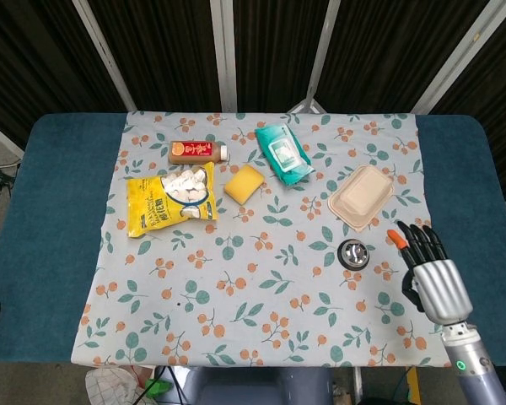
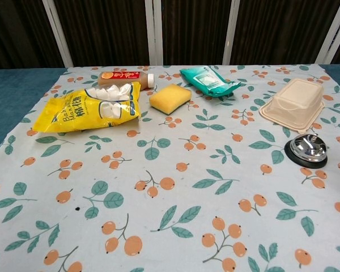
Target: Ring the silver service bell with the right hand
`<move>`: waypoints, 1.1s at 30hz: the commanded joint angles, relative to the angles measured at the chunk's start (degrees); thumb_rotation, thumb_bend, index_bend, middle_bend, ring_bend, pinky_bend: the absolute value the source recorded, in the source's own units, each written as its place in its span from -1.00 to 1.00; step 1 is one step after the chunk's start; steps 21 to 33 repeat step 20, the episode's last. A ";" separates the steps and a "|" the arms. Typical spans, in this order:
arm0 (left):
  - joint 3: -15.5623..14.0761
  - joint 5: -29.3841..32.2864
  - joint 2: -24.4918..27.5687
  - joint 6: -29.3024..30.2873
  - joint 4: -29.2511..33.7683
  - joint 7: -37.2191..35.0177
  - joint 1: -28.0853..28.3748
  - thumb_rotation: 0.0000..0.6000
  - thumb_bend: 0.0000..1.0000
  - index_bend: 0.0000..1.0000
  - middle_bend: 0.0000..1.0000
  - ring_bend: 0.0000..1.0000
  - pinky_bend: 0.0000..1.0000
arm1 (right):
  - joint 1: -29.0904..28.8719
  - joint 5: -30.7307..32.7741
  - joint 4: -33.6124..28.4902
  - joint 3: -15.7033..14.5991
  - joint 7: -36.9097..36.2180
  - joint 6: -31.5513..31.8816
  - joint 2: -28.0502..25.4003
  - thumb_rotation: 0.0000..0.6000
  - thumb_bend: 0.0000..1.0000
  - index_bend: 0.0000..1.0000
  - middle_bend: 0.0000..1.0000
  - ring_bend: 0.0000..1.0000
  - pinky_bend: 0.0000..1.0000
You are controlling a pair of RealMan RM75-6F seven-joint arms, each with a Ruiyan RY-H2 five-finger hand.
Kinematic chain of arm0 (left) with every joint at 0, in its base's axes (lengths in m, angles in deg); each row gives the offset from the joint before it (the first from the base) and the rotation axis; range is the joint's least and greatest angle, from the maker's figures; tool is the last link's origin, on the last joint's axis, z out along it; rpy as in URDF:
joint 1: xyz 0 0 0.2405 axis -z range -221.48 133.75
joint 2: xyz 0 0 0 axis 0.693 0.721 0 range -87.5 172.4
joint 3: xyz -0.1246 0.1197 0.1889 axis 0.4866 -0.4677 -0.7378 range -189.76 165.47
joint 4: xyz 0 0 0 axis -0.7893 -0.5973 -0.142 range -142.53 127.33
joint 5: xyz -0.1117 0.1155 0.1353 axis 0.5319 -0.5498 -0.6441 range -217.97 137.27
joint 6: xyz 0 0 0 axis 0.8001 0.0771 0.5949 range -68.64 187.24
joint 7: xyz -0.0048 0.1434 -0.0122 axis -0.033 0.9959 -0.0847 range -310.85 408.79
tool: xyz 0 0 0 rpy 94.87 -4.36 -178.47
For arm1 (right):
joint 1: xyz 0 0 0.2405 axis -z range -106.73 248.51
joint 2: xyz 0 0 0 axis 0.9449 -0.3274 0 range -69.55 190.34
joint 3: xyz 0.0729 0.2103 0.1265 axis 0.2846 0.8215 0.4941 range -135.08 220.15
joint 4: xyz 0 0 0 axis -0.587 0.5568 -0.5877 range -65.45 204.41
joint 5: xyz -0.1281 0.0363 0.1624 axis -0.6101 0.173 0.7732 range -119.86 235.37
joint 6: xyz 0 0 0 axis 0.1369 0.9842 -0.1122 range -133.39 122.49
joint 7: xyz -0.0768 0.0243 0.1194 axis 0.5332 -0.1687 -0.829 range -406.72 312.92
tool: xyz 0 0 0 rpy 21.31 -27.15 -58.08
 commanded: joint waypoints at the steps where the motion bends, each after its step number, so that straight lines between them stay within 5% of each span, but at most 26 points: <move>1: -0.11 -0.48 0.06 0.24 0.04 -0.13 -0.07 1.00 -0.07 -0.92 -1.00 -1.00 -0.85 | 3.44 -1.01 0.90 -2.88 -4.93 2.52 -1.92 1.00 0.96 -0.76 -1.00 -1.00 -1.00; 13: -0.55 -2.26 -0.01 1.48 -0.39 -0.61 -0.56 1.00 -0.07 -0.92 -1.00 -1.00 -0.85 | 8.51 0.49 7.54 -2.58 -2.03 6.25 0.92 1.00 0.96 -0.76 -1.00 -1.00 -1.00; 33: -0.52 -2.10 0.19 0.75 -0.81 -1.28 -0.28 1.00 -0.07 -0.92 -1.00 -1.00 -0.85 | 8.55 1.60 7.89 -1.46 -1.62 4.93 1.36 1.00 0.96 -0.76 -1.00 -1.00 -1.00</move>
